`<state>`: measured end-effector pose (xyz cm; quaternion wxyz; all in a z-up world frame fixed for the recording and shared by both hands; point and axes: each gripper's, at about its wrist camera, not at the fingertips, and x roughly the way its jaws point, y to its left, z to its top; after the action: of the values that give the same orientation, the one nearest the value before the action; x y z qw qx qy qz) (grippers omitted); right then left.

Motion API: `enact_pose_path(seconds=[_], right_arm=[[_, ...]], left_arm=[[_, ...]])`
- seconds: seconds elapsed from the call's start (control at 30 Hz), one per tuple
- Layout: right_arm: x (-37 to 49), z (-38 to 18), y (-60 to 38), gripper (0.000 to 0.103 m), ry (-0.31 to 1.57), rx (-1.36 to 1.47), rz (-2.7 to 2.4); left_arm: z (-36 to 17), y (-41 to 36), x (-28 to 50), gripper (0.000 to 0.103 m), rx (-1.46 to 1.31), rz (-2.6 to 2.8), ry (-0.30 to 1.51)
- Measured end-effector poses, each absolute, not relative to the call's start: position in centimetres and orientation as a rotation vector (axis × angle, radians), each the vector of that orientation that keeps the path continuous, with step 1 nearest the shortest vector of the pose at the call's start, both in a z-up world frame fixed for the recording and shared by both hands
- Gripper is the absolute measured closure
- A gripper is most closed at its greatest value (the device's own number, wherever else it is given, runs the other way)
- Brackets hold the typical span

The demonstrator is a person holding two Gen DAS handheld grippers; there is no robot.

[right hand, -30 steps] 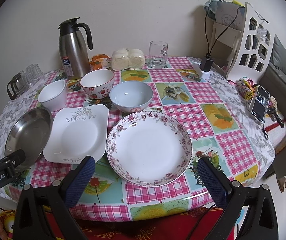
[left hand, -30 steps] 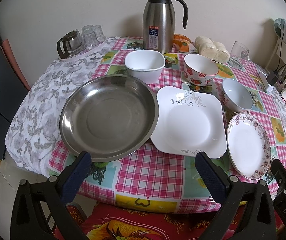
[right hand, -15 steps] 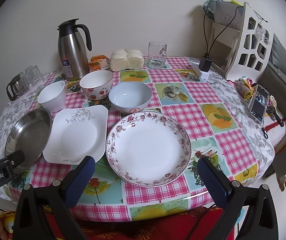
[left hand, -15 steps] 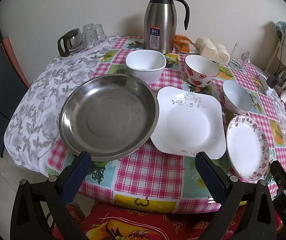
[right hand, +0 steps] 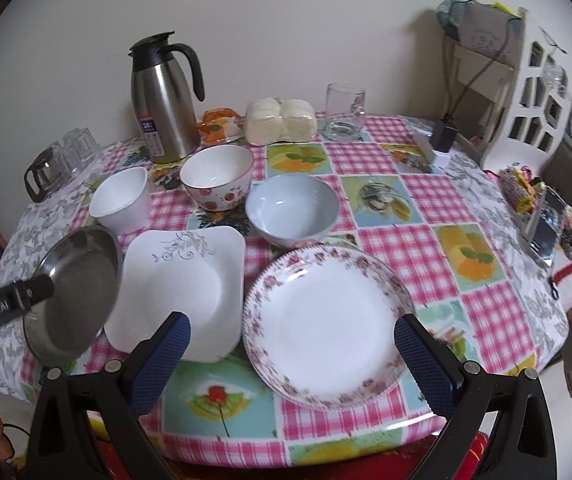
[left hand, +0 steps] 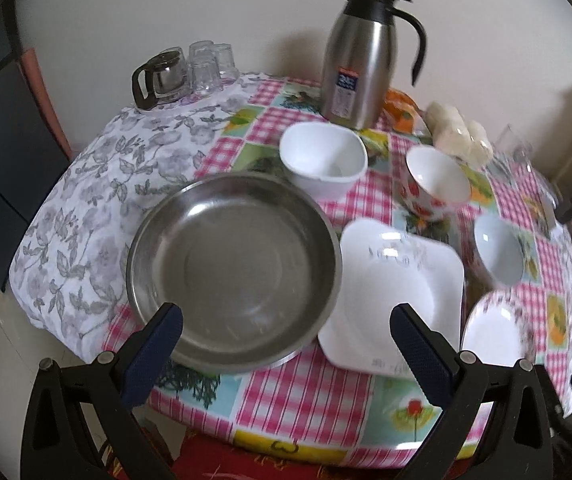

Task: Organize plates and bowls
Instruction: 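Move the left tool forward to the rim of the steel basin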

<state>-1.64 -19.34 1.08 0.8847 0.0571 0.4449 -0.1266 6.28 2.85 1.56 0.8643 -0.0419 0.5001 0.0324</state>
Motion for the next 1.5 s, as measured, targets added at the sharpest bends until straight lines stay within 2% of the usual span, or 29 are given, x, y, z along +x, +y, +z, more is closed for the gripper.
enact_pose_path(seconds=[0.23,0.73,1.03,1.5], right_arm=[[2.0,0.7,-19.0,0.000,0.922,0.166,-0.225],[9.0,-2.9,-17.9,0.000,0.943,0.199,-0.157],[10.1,-6.1,-14.4,0.000,1.000,0.171,-0.078],[10.8,-8.2,-8.7,0.000,1.039,0.182,0.106]], left_arm=[[2.2,3.9,9.1,0.000,-0.089,0.156,0.981],[-0.6,6.1,15.2,0.000,-0.140,0.229,0.960],[-3.2,10.5,15.0,0.000,-0.139,0.305,1.049],[-6.6,19.2,13.5,0.000,-0.392,0.372,1.092]])
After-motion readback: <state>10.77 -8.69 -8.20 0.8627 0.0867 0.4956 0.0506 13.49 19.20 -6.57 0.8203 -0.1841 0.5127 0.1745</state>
